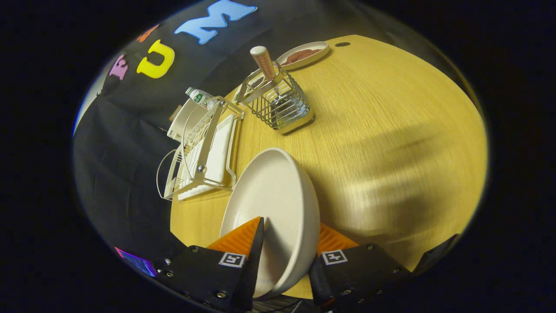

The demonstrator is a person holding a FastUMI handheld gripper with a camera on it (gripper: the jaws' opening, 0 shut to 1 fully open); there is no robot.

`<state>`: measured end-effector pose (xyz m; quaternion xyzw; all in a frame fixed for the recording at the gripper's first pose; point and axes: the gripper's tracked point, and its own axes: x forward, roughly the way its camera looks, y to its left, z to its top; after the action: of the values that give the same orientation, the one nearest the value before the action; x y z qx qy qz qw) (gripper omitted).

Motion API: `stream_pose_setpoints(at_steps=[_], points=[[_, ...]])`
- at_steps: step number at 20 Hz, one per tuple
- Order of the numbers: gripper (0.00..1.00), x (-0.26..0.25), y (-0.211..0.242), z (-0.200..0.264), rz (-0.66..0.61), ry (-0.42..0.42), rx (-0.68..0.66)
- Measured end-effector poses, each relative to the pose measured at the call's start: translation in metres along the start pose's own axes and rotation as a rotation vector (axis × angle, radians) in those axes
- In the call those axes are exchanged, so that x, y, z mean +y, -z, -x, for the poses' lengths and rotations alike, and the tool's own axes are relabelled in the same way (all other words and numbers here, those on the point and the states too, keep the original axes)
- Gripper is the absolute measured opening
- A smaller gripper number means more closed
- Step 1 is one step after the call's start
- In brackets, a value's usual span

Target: Take the plate from the dish rack, then take the spoon from the basket and place it into the plate.

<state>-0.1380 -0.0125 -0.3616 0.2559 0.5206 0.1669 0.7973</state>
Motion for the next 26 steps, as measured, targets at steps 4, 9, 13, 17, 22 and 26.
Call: stream_pose_setpoints(at_steps=[4, 9, 13, 17, 22, 26], points=[[0.62, -0.019, 0.002, 0.008, 0.079, 0.077, 0.008], [0.63, -0.035, -0.014, 0.032, 0.176, 0.165, -0.068], [0.63, -0.033, -0.048, 0.072, 0.238, 0.203, -0.224], [0.63, -0.019, -0.090, 0.114, 0.321, 0.223, -0.411], [0.63, 0.016, -0.142, 0.141, 0.450, 0.190, -0.706], [0.63, 0.039, -0.169, 0.148, 0.561, 0.177, -0.880]])
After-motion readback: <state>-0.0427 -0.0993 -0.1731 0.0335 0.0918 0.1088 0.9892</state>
